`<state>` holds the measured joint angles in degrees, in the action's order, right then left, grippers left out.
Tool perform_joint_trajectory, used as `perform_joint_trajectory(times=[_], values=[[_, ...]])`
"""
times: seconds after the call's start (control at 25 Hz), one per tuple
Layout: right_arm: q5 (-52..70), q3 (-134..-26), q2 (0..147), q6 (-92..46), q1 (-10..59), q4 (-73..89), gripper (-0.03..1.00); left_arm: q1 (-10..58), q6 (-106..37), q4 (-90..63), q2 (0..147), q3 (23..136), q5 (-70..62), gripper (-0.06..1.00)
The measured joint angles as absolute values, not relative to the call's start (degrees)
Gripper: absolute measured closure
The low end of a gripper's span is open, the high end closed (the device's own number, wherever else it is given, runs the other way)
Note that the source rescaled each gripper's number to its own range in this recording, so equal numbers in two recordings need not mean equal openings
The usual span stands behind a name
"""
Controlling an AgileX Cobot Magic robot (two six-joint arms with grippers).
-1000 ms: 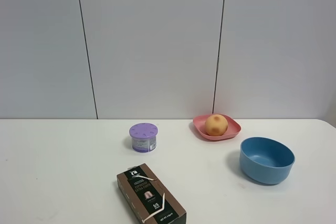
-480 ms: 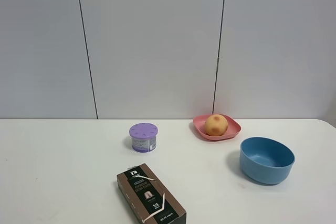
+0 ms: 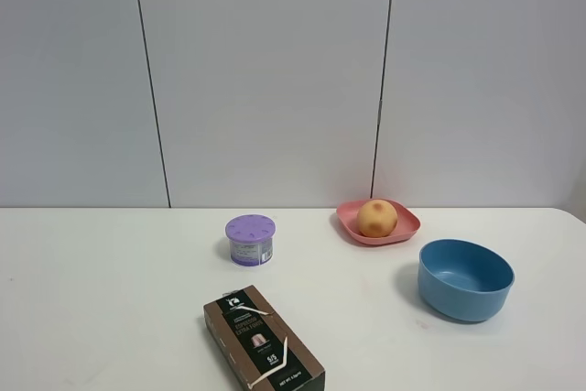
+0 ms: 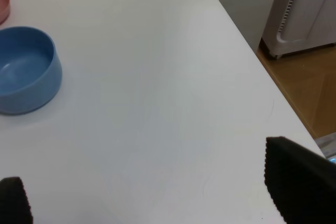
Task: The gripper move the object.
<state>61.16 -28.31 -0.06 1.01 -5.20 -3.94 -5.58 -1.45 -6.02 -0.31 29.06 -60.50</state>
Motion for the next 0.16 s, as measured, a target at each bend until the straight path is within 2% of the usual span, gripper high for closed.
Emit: perform_joint_trajectory(times=[0.16], values=[[61.2, -28.3, -0.1, 1.0, -5.2, -3.9, 0.06, -5.6, -1.4, -6.0, -0.3, 29.1, -60.5, -0.06]])
